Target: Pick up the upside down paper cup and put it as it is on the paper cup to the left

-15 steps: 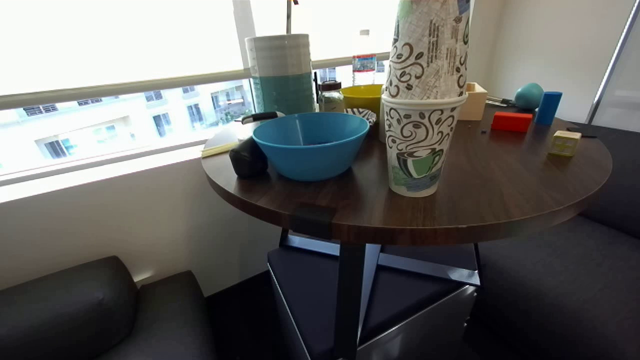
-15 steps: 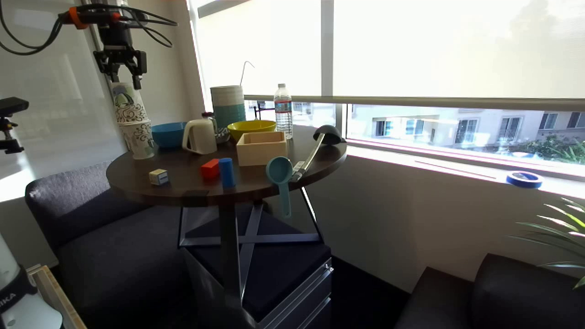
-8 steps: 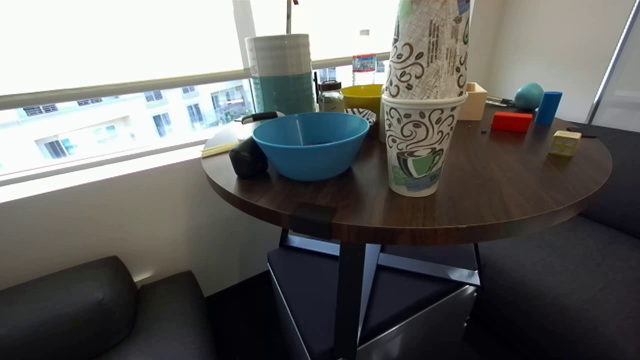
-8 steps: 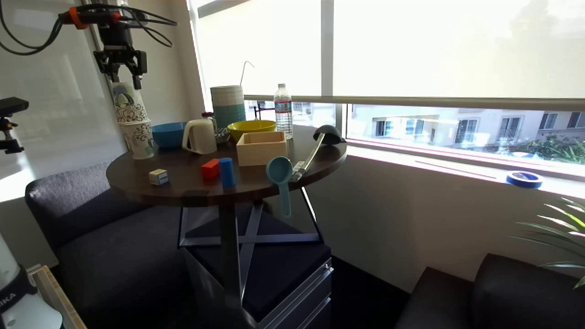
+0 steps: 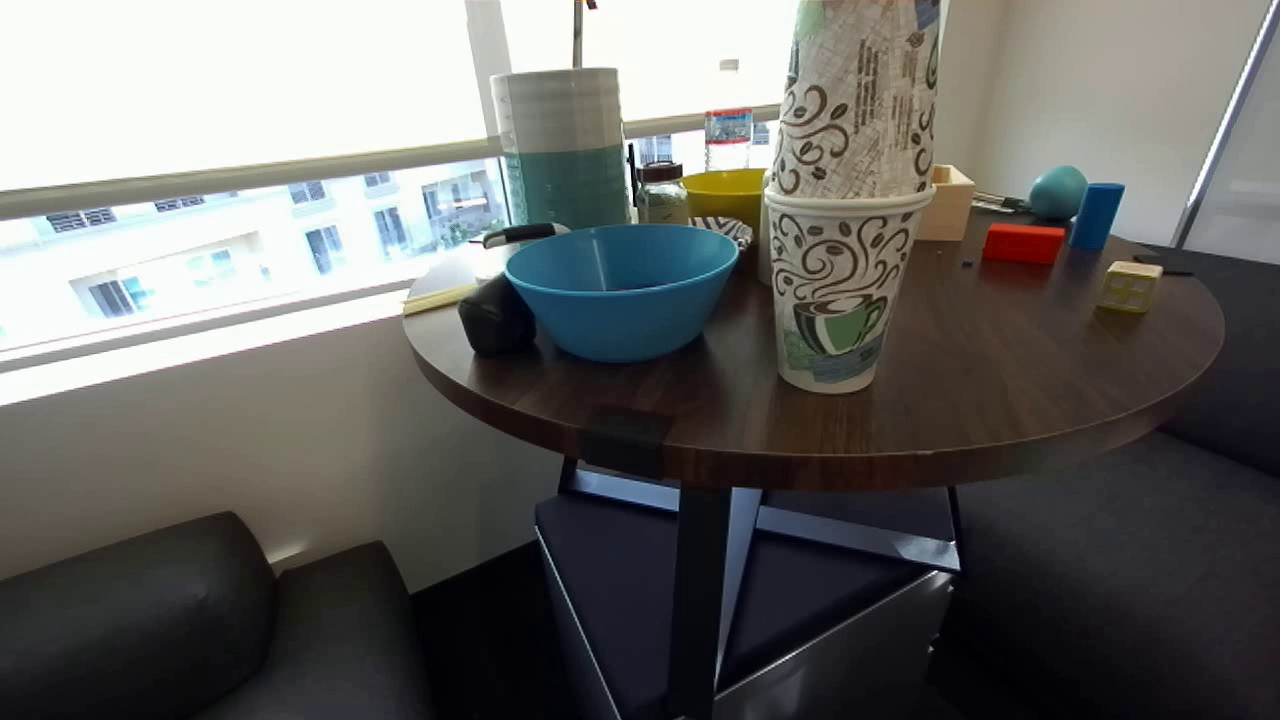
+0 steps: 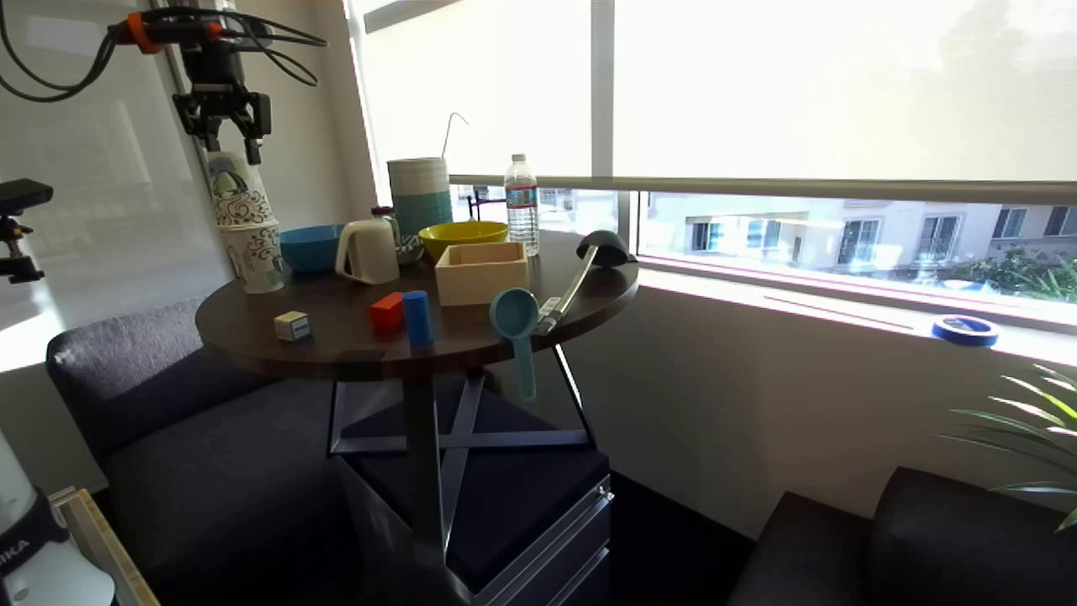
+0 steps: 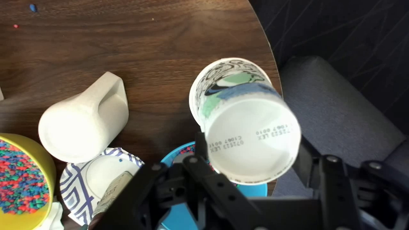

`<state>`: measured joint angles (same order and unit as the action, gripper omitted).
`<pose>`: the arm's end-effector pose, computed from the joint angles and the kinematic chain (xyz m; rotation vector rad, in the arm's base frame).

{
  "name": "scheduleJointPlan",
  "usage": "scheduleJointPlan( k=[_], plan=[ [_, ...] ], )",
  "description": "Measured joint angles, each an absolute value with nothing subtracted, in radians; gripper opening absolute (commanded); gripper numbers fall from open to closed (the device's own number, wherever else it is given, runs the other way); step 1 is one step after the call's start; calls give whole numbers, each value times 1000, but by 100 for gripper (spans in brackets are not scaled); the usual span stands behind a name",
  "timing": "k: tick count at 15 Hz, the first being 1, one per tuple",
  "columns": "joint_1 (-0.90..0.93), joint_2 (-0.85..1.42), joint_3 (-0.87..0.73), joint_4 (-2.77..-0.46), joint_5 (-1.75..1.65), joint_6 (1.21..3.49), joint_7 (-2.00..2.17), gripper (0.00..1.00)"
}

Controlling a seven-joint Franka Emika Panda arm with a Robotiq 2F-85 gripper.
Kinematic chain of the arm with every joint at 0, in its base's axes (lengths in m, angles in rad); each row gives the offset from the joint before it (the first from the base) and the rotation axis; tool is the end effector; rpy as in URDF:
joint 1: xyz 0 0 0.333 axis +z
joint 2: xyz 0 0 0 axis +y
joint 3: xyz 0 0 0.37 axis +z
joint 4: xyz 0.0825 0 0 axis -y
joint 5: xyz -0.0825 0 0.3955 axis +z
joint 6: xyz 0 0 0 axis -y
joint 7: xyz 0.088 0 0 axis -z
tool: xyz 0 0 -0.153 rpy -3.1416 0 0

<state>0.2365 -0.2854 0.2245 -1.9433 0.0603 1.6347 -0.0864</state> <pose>0.4048 0.2251 0.6001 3.0227 0.8250 -0.0452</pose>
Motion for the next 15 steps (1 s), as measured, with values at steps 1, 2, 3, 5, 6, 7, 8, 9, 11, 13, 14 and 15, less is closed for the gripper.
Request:
scheduleJointPlan(
  k=[1,2,3,5,6,7,8,9,11,13,14,15],
  plan=[
    [237,-285,224,-1943,60,1635,-86,40],
    [237,-285,225,-1943,60,1635,-86,40],
    [237,-285,225,-1943,59,1635,-86,40],
    [237,-285,225,-1943,59,1635,-86,40],
    [237,-285,225,-1943,59,1635,-86,40],
    [237,-285,225,-1943,59,1635,-86,40],
    [237,-285,226,-1943,59,1635,-86,87],
    [237,-285,226,-1943,59,1635,-86,92],
    [237,-285,226,-1943,57,1635,-86,100],
    [237,-285,226,-1943,55,1635,-86,100],
    [236,-285,226,-1943,53,1635,-86,100],
    [237,-285,226,-1943,52,1635,-86,100]
  ],
)
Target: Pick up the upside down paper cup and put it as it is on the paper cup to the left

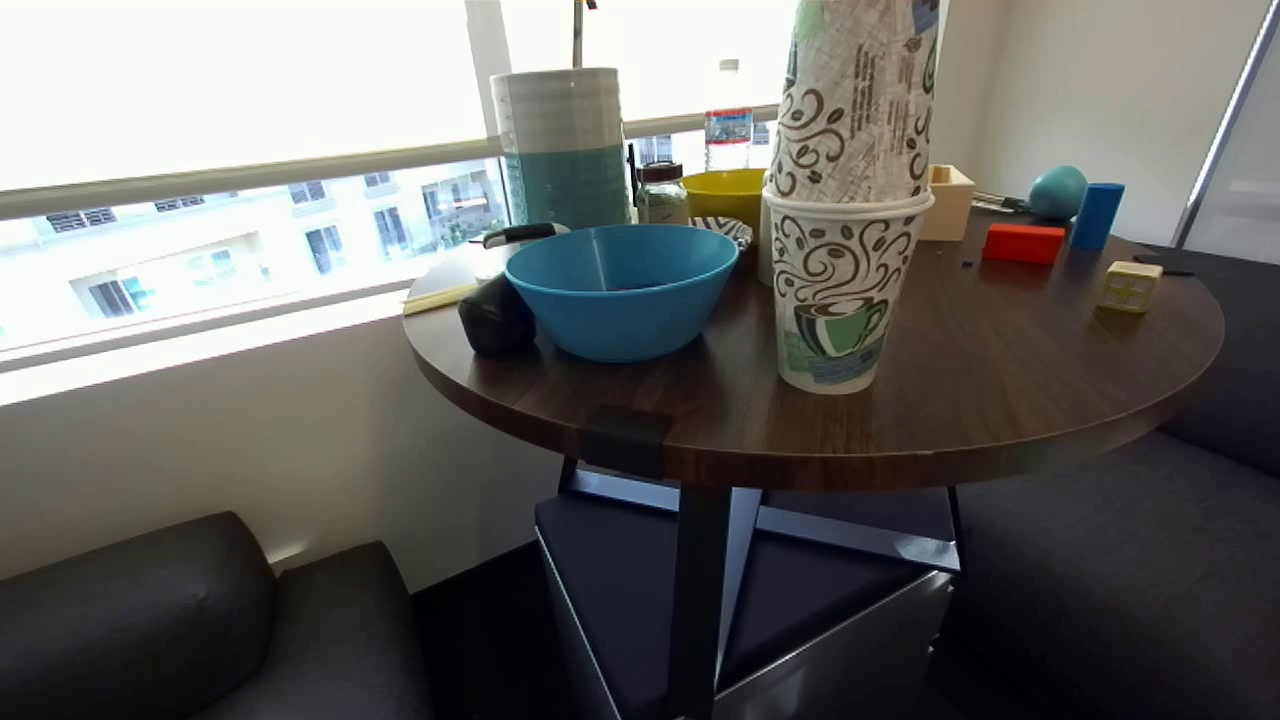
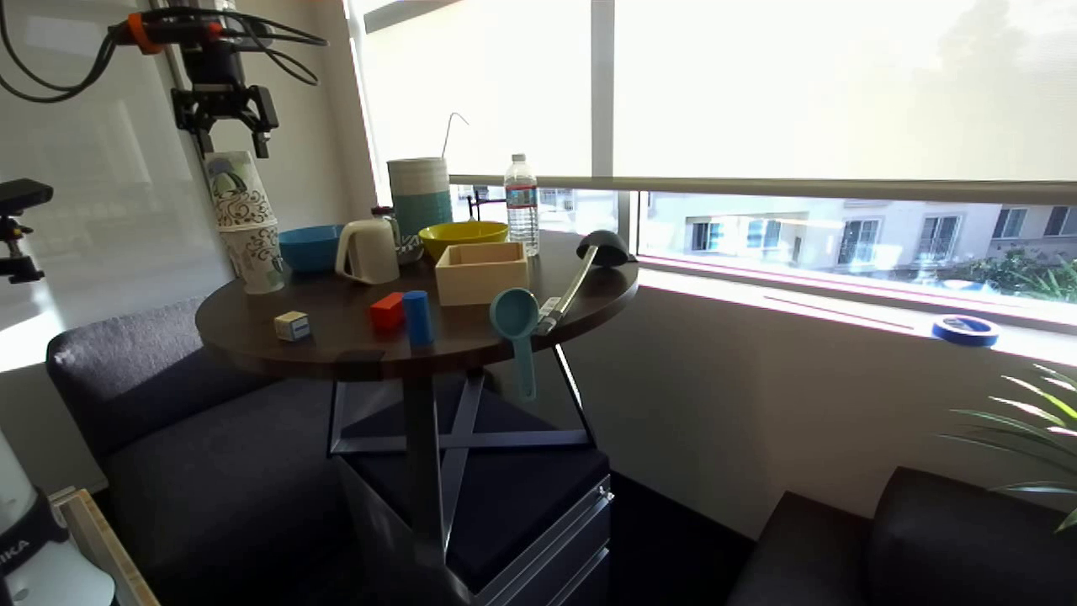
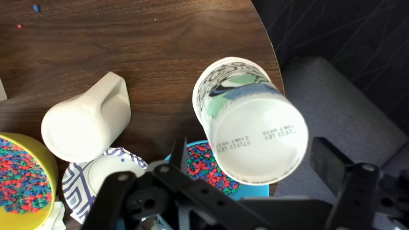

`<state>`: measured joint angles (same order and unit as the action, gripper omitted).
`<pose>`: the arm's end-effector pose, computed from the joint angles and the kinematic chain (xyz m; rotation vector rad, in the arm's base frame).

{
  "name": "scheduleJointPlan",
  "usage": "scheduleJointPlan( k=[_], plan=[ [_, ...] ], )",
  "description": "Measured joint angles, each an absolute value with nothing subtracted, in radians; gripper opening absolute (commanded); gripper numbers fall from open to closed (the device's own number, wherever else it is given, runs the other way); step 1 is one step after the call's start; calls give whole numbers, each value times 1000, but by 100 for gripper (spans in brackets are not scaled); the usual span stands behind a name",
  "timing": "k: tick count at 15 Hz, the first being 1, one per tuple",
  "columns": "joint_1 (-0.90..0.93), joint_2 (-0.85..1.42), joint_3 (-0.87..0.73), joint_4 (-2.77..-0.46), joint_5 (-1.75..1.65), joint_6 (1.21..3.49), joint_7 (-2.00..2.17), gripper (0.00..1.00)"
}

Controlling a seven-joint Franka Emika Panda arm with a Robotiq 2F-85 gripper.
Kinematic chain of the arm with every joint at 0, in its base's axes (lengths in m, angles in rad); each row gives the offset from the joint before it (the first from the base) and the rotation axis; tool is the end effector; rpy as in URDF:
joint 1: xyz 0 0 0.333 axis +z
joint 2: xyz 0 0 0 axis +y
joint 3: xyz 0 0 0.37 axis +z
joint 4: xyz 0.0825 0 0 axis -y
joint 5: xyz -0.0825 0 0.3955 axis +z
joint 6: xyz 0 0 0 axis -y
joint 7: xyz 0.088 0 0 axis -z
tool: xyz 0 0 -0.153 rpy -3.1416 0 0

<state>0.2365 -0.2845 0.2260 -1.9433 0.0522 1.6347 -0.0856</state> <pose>0.4052 0.2248 0.5996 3.0141 0.8248 -0.0442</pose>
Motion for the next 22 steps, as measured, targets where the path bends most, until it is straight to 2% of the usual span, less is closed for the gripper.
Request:
scheduleJointPlan(
  k=[9,22],
  plan=[
    [230,-314,223,-1926,29,1635,-74,100],
    [227,-627,165,-2013,99,1634,-45,100]
  ],
)
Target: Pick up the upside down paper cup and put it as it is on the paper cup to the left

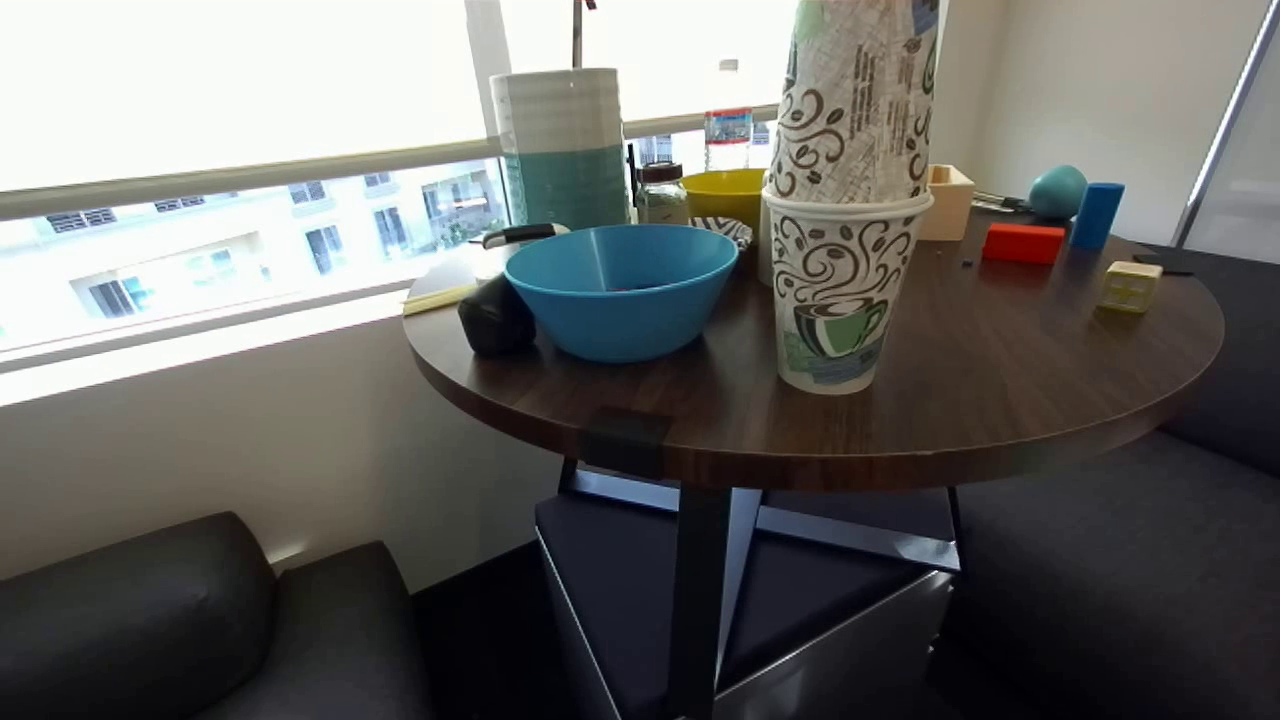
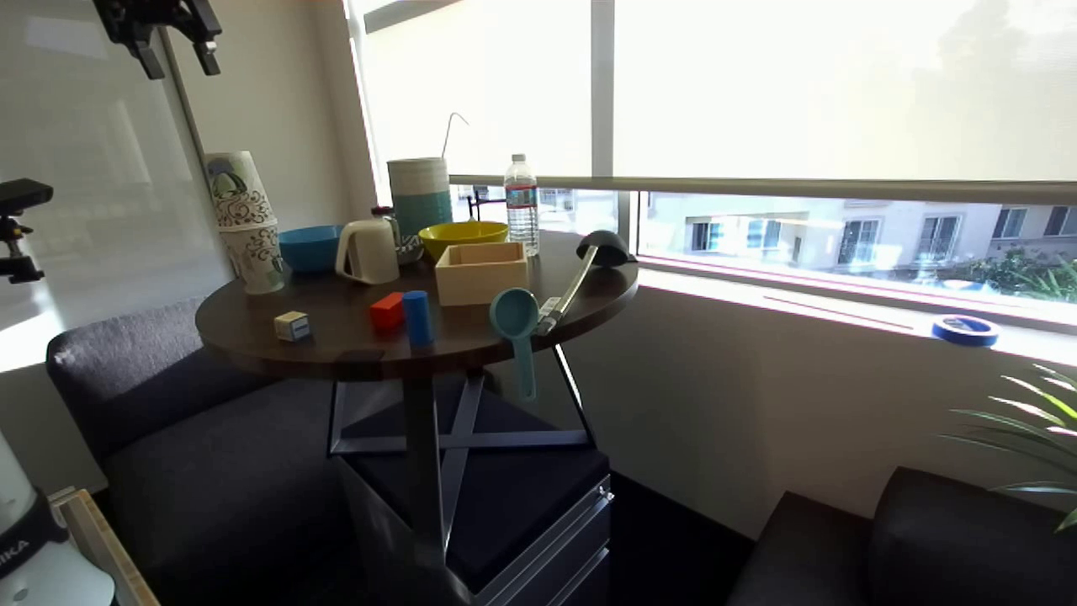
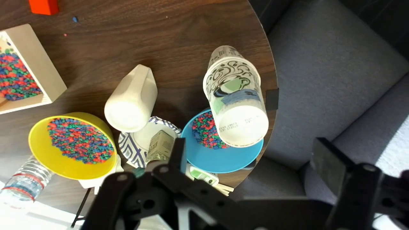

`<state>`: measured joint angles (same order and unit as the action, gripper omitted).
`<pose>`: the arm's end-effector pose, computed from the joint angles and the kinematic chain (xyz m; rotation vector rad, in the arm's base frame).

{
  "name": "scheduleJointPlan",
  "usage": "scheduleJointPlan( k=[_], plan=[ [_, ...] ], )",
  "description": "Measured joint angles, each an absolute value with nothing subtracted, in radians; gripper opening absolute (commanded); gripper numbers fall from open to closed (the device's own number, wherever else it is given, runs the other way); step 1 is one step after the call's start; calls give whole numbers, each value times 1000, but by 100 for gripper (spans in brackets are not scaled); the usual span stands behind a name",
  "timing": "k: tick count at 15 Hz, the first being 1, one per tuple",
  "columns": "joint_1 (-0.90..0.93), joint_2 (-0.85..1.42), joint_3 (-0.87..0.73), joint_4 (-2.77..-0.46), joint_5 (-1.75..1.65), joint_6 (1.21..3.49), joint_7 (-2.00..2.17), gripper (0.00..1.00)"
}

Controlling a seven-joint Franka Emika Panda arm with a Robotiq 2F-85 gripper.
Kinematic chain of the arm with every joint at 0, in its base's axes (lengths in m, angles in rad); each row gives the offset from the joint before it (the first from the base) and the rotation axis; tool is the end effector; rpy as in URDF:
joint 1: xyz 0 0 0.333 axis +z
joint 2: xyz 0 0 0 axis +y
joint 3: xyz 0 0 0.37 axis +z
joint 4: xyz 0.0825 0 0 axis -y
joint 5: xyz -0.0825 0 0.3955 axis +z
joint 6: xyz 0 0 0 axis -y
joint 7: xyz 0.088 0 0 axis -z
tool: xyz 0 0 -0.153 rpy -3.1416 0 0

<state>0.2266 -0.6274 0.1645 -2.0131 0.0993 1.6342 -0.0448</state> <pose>0.3082 0.1700 0.7035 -3.0100 -0.6454 -0.3676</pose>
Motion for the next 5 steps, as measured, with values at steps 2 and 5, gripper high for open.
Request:
scheduleJointPlan(
  k=[2,5],
  plan=[
    [227,-672,154,-2043,110,1636,-45,100],
    [227,-703,152,-2068,112,1641,-45,100]
  ],
)
